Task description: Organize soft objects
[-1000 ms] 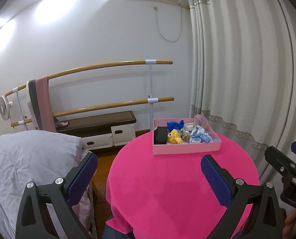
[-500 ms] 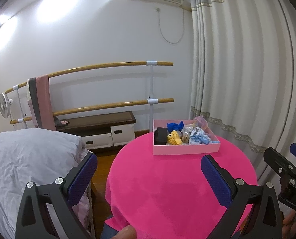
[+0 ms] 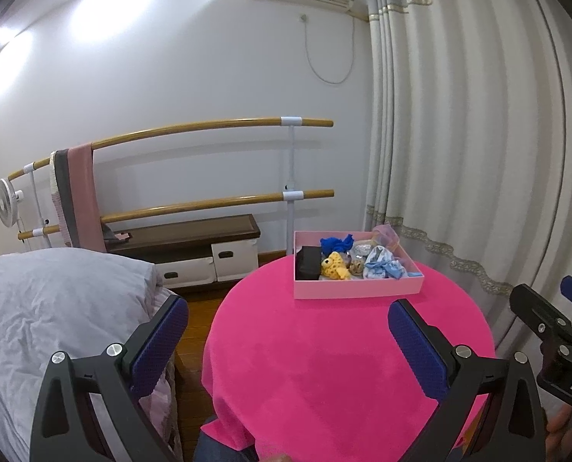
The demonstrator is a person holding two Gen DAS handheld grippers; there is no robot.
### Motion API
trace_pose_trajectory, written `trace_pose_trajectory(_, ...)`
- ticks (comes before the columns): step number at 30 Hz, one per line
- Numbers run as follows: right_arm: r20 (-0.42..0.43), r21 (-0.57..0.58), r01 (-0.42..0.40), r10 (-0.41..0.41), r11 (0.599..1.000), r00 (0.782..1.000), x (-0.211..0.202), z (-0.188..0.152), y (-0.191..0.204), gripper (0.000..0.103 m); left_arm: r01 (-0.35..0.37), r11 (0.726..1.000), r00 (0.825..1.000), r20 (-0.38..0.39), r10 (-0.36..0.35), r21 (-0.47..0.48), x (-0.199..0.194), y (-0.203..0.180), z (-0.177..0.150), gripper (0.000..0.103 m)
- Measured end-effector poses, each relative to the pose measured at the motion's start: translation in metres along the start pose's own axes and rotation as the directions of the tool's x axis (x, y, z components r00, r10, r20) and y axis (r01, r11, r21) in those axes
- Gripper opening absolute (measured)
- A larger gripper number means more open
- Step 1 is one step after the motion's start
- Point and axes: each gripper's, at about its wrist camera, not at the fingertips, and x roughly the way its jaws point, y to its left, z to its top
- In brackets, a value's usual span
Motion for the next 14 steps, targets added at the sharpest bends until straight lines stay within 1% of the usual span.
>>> trace_pose_trajectory(14,-0.001,-0.001,-0.001,0.001,1.0,1.0,-0.0005,-0.0008,-0.001,0.103,0.015,1.0,1.0,0.007,-0.015,-0.014,-0.0004,0.0022,-0.001,0.103)
